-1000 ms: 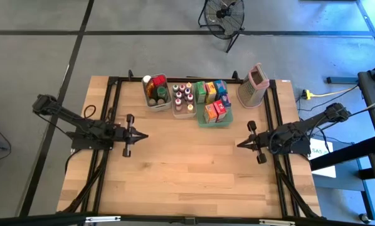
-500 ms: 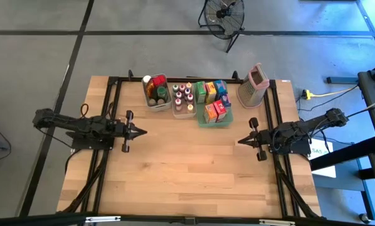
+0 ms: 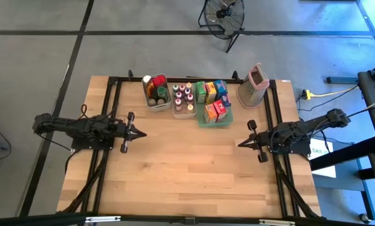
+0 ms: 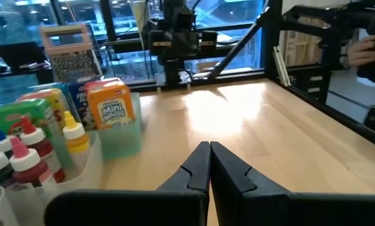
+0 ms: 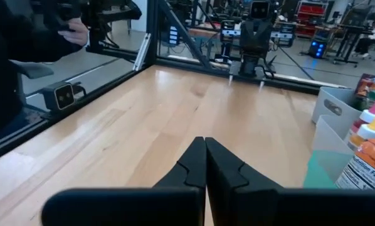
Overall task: Pick & Place Kitchen Items
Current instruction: Return to Home Position
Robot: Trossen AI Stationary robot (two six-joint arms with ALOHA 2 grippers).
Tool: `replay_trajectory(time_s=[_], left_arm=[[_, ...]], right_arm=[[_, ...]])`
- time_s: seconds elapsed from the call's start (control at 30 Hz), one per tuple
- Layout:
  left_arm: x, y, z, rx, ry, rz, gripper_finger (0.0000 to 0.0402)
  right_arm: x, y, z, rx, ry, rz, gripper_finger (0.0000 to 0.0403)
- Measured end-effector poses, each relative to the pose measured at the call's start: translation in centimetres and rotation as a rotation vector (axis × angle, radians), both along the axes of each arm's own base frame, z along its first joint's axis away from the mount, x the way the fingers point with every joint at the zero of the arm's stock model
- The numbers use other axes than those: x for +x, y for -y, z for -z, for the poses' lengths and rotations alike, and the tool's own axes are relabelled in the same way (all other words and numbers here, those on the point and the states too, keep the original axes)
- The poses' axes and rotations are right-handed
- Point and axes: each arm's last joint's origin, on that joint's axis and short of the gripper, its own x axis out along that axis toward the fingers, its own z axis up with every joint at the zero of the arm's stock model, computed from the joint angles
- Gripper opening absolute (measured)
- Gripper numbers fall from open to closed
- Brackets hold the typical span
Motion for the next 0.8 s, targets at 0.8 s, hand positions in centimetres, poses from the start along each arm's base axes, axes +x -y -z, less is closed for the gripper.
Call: replay_trajectory(time_s=[0.8], left_arm=[[0.34, 0.04, 0.57, -0.030, -0.069, -0.004, 0.0013]], right_arm=[[0.14, -0.03, 0.19, 0.011, -0.028, 0.008, 0.0001]])
